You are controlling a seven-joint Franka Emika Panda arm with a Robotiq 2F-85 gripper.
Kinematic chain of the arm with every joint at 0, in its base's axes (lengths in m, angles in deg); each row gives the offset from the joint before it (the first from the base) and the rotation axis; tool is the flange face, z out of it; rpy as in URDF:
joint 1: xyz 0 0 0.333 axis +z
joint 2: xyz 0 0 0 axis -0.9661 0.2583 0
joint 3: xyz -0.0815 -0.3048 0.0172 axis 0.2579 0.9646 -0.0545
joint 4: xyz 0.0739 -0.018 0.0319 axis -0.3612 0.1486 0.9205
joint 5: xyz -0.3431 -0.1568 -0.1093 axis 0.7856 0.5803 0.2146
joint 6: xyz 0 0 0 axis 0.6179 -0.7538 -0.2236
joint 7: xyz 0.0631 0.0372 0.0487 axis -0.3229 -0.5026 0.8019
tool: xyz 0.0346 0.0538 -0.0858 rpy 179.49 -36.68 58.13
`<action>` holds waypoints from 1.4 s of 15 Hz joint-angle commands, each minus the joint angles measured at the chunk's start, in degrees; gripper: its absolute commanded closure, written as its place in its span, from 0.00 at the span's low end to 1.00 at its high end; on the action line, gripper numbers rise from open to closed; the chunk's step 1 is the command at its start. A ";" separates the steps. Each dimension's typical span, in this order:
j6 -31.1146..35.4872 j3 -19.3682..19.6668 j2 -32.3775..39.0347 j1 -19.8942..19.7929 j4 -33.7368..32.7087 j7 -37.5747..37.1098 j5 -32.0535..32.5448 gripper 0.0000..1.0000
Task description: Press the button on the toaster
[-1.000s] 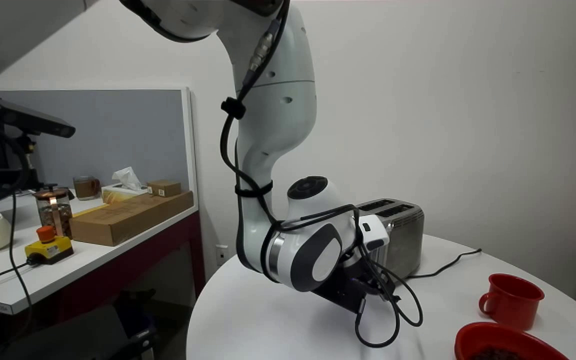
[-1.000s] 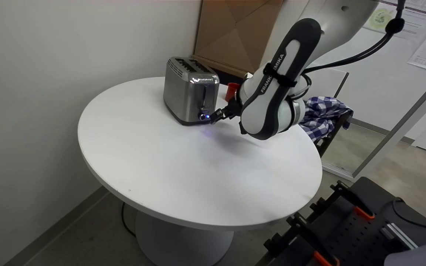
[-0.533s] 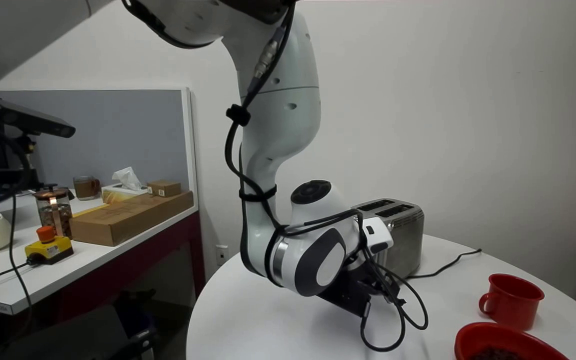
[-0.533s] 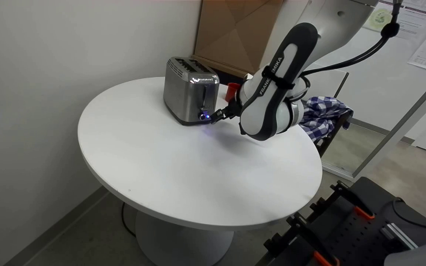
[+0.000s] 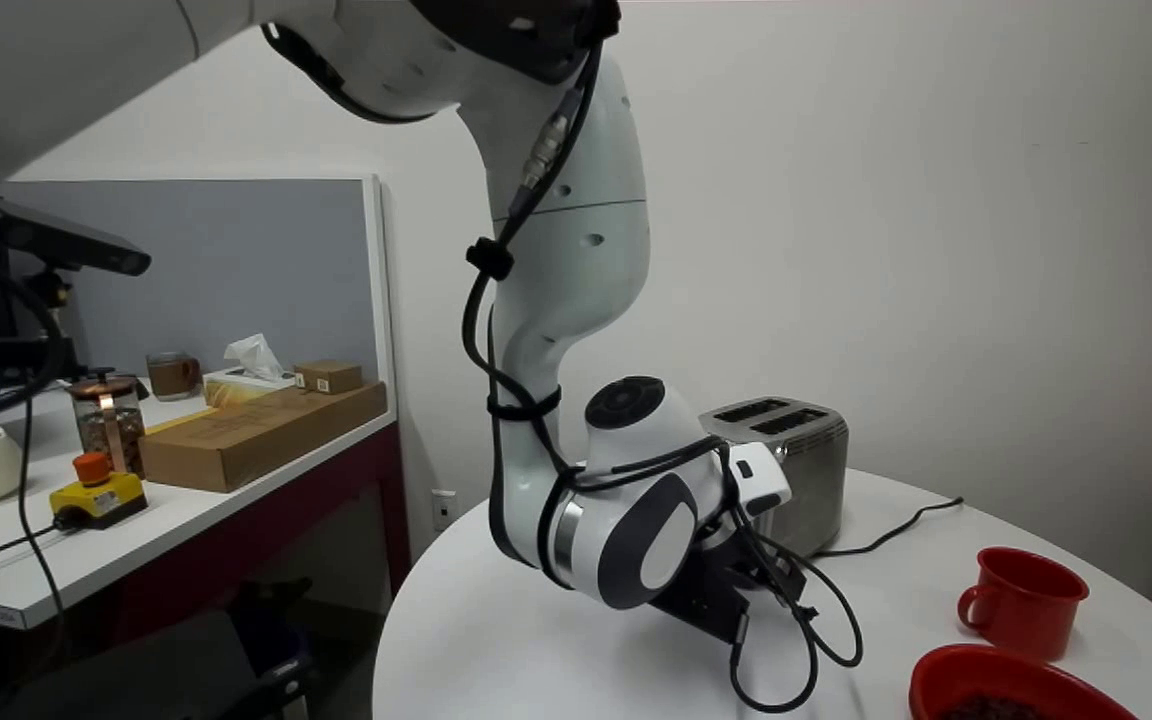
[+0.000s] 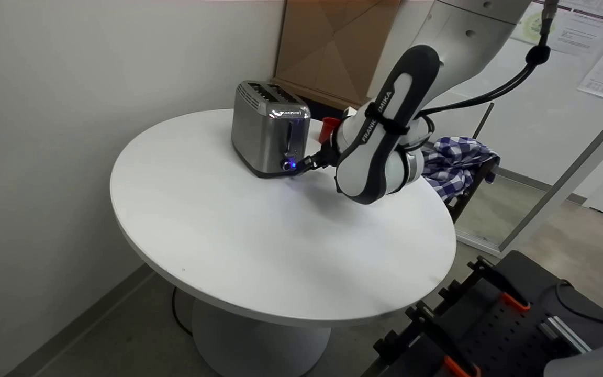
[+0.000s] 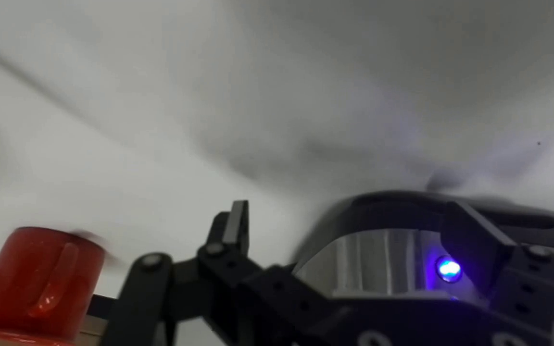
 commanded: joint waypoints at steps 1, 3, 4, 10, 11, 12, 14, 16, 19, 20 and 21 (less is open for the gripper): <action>2.80 -1.41 2.08 -1.02 -2.21 1.57 -1.57 0.00; 3.22 -1.68 1.95 -1.14 -2.37 1.54 -1.48 0.00; 3.29 -1.87 1.81 -1.23 -2.27 1.49 -1.39 0.00; 3.30 -1.70 1.04 -1.06 -1.77 1.79 -1.63 0.00; 2.90 -1.51 0.88 -0.90 -1.69 1.91 -1.76 0.00; 2.03 -1.51 0.51 -0.95 -1.52 1.87 -1.71 0.00; 0.95 -1.34 0.08 -0.67 -1.29 1.90 -2.01 0.00; 0.17 -1.30 -0.29 -0.56 -1.10 1.89 -2.09 0.00; -0.57 -1.07 -0.62 -0.29 -1.01 1.97 -2.39 0.00; -0.77 -0.94 -0.75 -0.13 -0.99 2.05 -2.55 0.00; -0.87 -0.91 -0.81 -0.09 -0.98 2.06 -2.59 0.00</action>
